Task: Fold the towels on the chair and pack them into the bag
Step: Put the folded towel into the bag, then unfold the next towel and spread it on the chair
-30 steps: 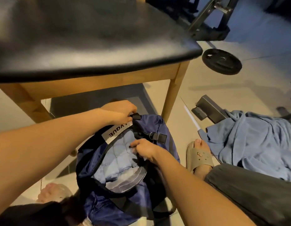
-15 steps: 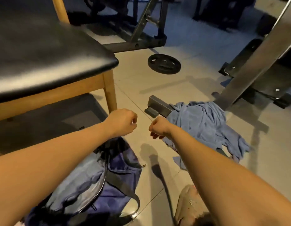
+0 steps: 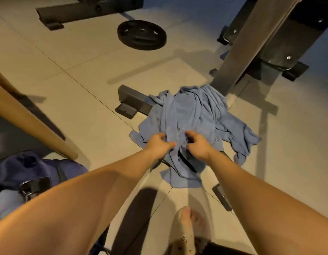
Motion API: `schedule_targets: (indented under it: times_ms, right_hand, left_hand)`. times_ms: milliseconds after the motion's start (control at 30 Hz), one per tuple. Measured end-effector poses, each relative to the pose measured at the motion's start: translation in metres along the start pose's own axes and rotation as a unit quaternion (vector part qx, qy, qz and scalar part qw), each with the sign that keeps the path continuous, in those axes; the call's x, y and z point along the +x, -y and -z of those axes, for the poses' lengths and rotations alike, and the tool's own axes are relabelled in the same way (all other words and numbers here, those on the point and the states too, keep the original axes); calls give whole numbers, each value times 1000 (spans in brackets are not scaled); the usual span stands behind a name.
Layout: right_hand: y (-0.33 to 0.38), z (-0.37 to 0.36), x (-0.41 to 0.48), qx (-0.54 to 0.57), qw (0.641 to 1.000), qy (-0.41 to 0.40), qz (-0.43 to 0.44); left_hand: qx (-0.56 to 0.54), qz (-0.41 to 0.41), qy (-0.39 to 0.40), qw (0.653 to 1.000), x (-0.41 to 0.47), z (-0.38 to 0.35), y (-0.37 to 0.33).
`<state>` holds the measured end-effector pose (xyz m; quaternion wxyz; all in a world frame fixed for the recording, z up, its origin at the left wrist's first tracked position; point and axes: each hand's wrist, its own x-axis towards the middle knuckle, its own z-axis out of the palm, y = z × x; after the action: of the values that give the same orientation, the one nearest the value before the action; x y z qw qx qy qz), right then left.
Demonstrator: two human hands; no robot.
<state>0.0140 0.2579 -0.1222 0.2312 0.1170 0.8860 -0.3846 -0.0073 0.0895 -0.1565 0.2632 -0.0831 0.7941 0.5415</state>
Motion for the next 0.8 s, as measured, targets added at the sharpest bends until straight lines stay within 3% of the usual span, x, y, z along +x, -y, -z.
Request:
schedule_targets:
  times_ms: [167, 367, 467, 600, 700, 800]
  right_hand:
    - [-3, -8, 19, 5, 1000, 0, 12]
    - [14, 6, 20, -67, 996, -37, -44]
    - [36, 17, 17, -86, 994, -36, -51]
    - [120, 32, -6, -44, 994, -51, 86]
    - [194, 41, -38, -32, 977, 6, 210]
    - [252, 47, -65, -136, 947, 50, 286]
  left_hand:
    - [-181, 68, -43, 980, 14, -31, -10]
    - [-156, 14, -105, 982, -13, 42, -28]
    - [-186, -24, -23, 982, -47, 97, -50]
    - [-103, -78, 75, 989, -107, 168, -98]
    - [16, -107, 75, 991, -147, 202, -134]
    - [108, -141, 35, 983, -188, 232, -168]
